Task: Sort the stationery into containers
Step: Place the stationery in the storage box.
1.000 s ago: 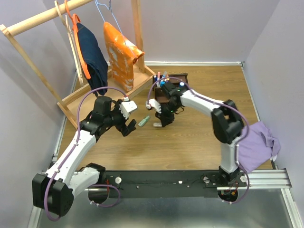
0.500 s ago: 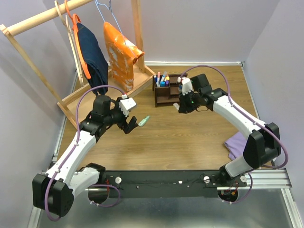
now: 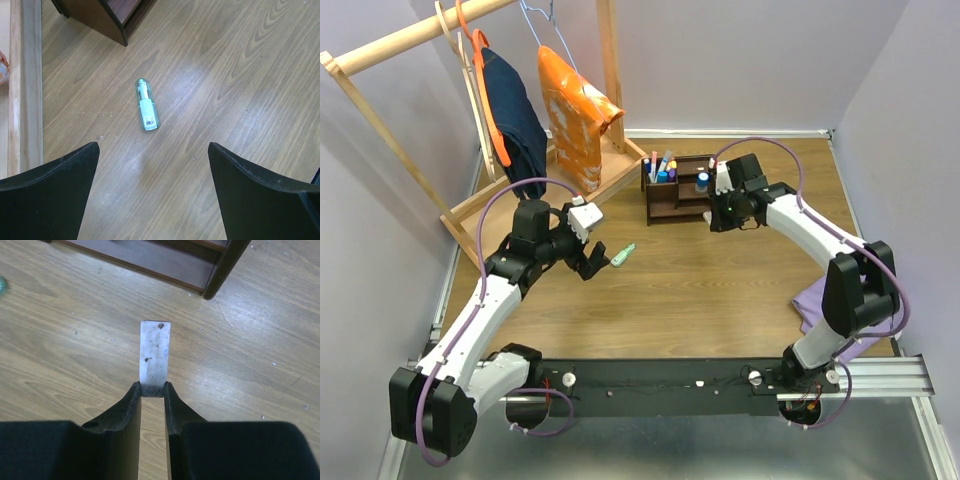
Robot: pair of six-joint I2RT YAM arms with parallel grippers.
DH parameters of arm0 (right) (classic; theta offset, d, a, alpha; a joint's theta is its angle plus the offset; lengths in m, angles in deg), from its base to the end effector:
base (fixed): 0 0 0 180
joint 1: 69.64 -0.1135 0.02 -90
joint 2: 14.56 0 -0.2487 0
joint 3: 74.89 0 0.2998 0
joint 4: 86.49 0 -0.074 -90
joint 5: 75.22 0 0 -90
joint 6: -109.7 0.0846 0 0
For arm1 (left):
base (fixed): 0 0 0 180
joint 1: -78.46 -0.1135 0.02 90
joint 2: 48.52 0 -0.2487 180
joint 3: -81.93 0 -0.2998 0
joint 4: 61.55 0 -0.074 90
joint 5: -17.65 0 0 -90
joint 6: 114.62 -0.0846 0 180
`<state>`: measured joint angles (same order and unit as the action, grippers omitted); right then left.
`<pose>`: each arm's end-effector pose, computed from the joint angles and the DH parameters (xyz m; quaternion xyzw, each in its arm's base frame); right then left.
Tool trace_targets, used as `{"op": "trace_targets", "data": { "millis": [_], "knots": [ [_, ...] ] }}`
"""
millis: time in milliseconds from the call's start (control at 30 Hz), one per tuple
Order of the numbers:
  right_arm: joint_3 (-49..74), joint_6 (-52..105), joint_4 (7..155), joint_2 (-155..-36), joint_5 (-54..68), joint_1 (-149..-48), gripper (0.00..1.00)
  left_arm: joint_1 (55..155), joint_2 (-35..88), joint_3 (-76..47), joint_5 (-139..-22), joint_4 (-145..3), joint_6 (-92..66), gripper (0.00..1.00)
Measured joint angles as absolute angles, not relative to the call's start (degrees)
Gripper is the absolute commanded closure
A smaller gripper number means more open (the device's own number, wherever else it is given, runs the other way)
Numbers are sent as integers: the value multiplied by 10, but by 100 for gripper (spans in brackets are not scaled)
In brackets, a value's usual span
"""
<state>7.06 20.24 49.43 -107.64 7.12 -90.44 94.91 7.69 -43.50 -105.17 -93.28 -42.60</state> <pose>0.3864 0.1588 0.1743 -0.1871 0.9338 0.1179 0.2813 0.2772 -0.1296 0.2318 0.3779 0.7670 -0.2426 0.4583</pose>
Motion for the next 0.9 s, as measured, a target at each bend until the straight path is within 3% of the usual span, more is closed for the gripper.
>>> {"op": "trace_targets", "data": {
  "millis": [900],
  "knots": [
    [196, 250, 523, -1242, 116, -890, 93, 942, 76, -462, -1054, -910, -417, 1]
  ]
}}
